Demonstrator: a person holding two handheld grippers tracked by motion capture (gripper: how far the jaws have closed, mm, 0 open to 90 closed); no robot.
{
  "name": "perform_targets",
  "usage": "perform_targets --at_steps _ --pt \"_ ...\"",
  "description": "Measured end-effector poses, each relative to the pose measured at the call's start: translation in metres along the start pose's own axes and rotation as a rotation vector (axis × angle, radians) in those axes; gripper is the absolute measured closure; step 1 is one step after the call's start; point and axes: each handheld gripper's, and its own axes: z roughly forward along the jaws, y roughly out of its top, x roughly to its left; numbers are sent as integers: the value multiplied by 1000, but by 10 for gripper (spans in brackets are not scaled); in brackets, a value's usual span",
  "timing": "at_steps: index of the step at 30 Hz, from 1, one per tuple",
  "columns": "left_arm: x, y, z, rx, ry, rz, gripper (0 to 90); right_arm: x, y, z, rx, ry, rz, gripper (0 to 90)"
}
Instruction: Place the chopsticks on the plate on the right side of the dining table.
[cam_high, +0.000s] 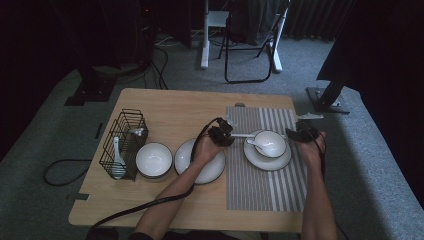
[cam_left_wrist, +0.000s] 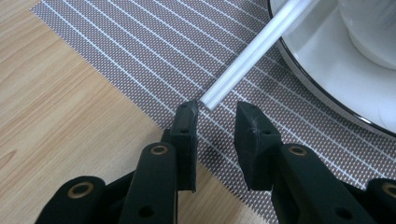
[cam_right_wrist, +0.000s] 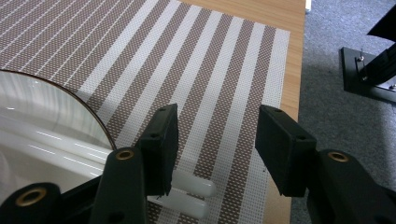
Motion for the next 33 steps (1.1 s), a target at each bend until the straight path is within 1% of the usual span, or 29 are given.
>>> perform_targets --at_steps 2,8,15,24,30,33 --pt "1 -1 0 1 0 -7 703 0 0 0 -3 1 -1 486" --pt "5 -7 0 13 9 -7 704 1 2 -2 -10 6 -5 485" --pt "7 -9 -2 8 11 -15 707 4 4 -4 -32 13 -6 481" --pt "8 -11 -8 -8 12 -29 703 12 8 -12 -88 40 -11 475" --pt "11 -13 -11 -14 14 -38 699 20 8 -21 -134 63 -12 472" --pt "11 -13 -12 -13 13 -38 694 22 8 -24 -143 64 -19 471"
